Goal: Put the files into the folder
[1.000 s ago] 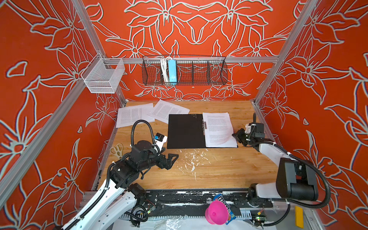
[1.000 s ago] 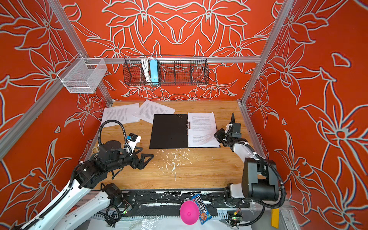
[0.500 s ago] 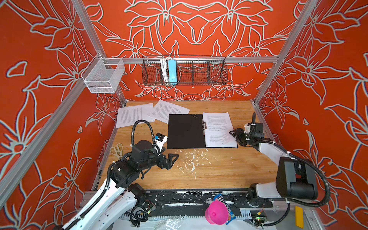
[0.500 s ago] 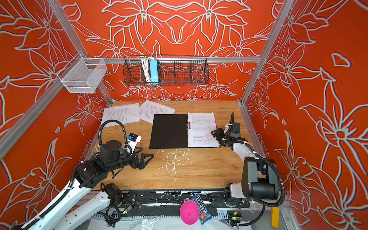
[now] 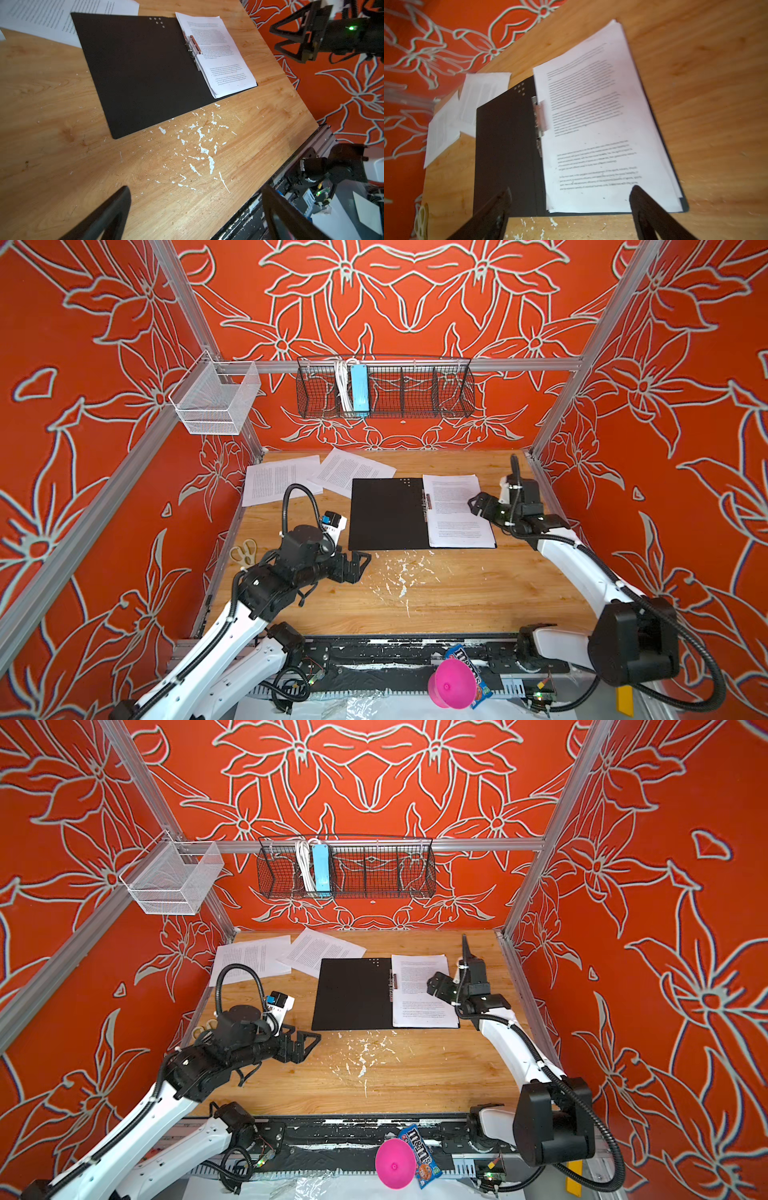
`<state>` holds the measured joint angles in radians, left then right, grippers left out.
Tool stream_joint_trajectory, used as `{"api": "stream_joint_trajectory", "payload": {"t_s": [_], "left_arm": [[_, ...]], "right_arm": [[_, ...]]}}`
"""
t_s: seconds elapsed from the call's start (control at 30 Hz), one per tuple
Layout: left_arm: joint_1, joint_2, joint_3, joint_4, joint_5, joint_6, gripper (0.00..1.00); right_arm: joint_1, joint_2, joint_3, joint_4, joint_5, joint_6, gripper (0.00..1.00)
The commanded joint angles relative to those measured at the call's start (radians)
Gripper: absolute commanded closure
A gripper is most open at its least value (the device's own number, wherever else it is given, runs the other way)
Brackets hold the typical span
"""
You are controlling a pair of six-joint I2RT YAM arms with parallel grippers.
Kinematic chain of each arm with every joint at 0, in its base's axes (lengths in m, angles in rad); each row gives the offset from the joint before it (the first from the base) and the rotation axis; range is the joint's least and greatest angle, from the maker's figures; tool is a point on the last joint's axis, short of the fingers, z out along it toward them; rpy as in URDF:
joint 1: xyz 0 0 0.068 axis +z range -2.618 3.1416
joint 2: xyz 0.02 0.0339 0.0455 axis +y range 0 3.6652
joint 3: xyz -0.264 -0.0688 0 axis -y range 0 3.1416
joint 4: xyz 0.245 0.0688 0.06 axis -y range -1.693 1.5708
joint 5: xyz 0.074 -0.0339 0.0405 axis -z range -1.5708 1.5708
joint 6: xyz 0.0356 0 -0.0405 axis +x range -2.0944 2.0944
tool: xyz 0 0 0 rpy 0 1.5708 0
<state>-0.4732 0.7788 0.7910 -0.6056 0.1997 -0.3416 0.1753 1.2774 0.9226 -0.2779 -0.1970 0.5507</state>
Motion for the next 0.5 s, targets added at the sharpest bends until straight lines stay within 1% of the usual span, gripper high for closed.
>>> {"api": "stream_joint_trajectory", "payload": {"t_s": [0.0, 0.13, 0.2, 0.27, 0.3, 0.37, 0.47], "left_arm": [[0.094, 0.120, 0.019, 0.072, 0.080, -0.129, 0.02], [0.216, 0.279, 0.030, 0.230, 0.126, -0.258, 0.02], [0.275, 0.364, 0.036, 0.310, 0.116, -0.347, 0.02], [0.318, 0.452, 0.042, 0.401, 0.134, -0.415, 0.01], [0.331, 0.503, 0.058, 0.425, 0.117, -0.442, 0.00], [0.351, 0.605, 0.109, 0.447, 0.080, -0.465, 0.03], [0.384, 0.766, 0.218, 0.452, 0.048, -0.484, 0.10]], "right_arm": [[0.096, 0.081, 0.050, -0.016, 0.017, -0.102, 0.08], [0.192, 0.238, 0.112, 0.042, -0.084, -0.150, 0.08], [0.231, 0.321, 0.149, 0.050, -0.104, -0.176, 0.07], [0.252, 0.383, 0.166, 0.069, -0.136, -0.181, 0.08], [0.262, 0.403, 0.171, 0.080, -0.146, -0.181, 0.08], [0.283, 0.426, 0.169, 0.093, -0.139, -0.176, 0.08], [0.319, 0.447, 0.159, 0.093, -0.131, -0.172, 0.09]]}}
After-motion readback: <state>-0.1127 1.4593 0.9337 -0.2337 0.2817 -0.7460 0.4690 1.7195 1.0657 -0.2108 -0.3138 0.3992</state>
